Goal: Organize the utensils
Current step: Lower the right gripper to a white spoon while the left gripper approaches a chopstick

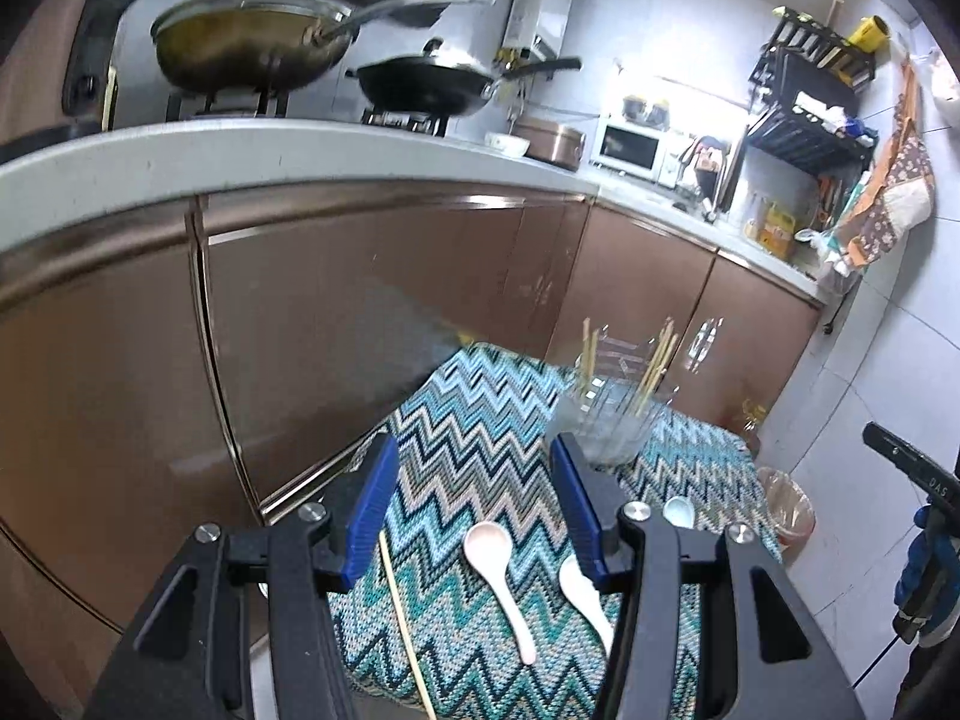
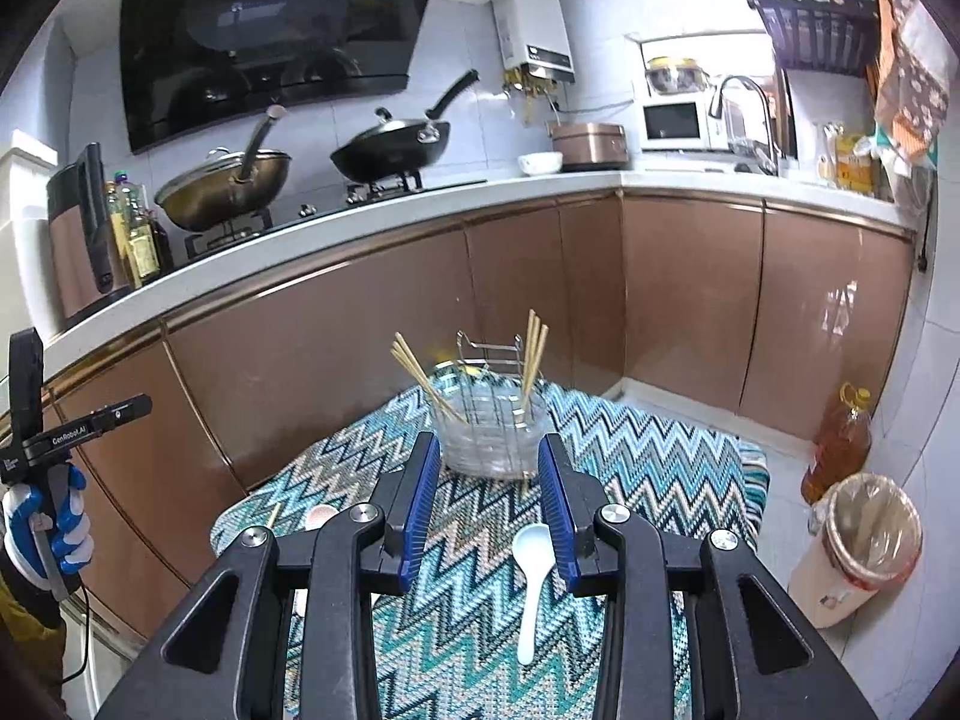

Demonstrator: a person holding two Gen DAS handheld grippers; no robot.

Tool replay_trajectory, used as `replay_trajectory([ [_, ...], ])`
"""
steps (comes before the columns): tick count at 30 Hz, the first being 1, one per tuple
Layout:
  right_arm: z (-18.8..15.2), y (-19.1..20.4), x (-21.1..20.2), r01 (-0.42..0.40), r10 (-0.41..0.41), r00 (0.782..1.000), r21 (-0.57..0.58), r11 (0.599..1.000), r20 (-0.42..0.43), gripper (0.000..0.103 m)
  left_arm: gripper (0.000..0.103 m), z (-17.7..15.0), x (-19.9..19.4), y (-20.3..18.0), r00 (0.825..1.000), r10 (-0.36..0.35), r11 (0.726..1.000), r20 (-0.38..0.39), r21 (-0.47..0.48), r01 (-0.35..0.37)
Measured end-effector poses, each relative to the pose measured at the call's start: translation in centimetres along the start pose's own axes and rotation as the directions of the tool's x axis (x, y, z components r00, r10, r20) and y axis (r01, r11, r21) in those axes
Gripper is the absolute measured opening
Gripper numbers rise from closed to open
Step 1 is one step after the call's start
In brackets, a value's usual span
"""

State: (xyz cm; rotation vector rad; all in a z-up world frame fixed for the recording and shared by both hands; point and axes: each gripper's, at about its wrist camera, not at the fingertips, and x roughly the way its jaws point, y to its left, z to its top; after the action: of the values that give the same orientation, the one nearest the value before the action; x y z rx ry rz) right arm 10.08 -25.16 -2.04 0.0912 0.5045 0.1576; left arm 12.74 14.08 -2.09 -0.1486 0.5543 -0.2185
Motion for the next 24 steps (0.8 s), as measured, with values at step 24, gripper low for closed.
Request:
replay_trajectory([
  [24,-4.4,-4.5,8.6,0.026,-0.017,0.982,0.041,0.999,-0.190,0.034,0.050,-6.4,10.6,6.0,0.956,0.041,0.990,-0.291,-0.118,-0.078],
])
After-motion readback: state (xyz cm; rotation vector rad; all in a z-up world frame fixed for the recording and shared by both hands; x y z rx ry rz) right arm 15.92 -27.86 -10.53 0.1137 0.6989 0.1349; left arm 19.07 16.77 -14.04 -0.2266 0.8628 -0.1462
